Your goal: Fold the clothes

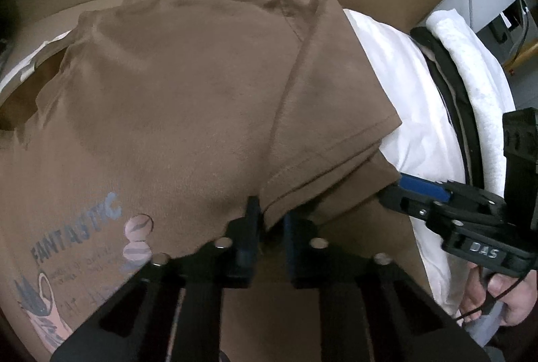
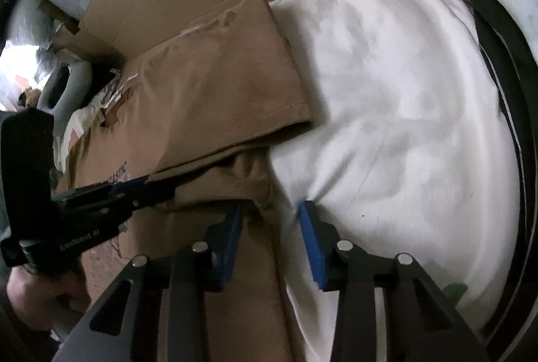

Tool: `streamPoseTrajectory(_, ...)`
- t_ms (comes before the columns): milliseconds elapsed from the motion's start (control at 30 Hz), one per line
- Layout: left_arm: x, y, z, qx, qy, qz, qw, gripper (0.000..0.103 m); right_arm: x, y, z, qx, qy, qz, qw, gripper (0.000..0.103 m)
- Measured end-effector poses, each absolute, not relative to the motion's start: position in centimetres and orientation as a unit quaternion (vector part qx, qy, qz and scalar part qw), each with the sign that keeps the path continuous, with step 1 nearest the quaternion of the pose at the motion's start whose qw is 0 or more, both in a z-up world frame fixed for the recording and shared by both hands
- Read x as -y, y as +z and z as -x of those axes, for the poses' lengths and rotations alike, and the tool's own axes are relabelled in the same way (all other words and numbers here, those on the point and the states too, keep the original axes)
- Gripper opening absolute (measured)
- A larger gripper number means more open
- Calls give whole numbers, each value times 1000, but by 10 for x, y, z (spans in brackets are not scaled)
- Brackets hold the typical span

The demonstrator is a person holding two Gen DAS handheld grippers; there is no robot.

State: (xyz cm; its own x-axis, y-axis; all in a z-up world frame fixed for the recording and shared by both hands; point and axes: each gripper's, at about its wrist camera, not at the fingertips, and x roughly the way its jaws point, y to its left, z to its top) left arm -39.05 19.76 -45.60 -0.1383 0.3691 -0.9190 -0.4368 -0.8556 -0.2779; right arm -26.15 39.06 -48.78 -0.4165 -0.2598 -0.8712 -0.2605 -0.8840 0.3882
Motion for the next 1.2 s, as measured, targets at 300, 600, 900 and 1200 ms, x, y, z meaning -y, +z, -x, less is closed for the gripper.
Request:
streamPoseTrajectory(300,-186,-433,381,30,758,601,254,4,-408,-493,253,-272,803,531,9,11)
streamPoseTrajectory(600,-182,-450,372,43,754,615,227,4,-409,-495,250,-281,802,527,6,9)
streamPoseTrajectory(900,-180,-458,371,33,753,623,211,3,-408,-496,250,-278,804,525,7,9)
streamPoseTrajectory(1200,-177,-442,379,30,739,645,193,50,-413,-497,246,-298,796,527,3,9)
